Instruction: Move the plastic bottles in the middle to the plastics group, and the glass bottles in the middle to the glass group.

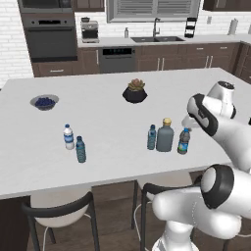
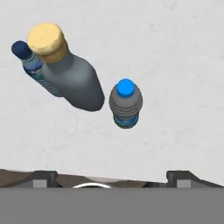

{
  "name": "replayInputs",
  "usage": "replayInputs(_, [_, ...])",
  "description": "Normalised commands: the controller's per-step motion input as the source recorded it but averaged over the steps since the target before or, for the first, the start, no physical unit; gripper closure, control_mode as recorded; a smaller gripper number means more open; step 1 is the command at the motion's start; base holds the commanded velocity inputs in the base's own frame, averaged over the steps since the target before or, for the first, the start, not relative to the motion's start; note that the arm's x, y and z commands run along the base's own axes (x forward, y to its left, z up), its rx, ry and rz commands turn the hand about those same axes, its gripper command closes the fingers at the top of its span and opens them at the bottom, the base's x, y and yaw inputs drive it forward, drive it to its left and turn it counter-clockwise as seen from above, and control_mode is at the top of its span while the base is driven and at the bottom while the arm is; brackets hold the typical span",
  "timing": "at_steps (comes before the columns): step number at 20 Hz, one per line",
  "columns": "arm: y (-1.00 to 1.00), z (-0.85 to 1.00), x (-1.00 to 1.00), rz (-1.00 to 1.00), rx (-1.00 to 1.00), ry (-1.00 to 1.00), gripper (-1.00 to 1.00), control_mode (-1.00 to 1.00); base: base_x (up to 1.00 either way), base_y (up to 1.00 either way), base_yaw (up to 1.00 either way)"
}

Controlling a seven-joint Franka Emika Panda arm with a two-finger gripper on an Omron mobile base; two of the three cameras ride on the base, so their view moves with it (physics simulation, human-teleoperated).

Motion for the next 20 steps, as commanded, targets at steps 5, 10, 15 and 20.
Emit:
replayInputs(5, [0.0, -0.17, 0.39, 0.0, 0.02, 0.04, -1.0, -1.0, 0.0, 0.0, 0.0])
replayInputs(10, [0.01, -0.31, 0.41, 0.0, 0.0, 0.07, -1.0, -1.0, 0.0, 0.0, 0.0])
replayInputs(15, [-0.04, -0.29, 0.44, 0.0, 0.0, 0.0, -1.0, -1.0, 0.0, 0.0, 0.0])
replayInputs(20, [-0.01, -0.26, 0.2, 0.0, 0.0, 0.02, -1.0, -1.0, 0.0, 0.0, 0.0])
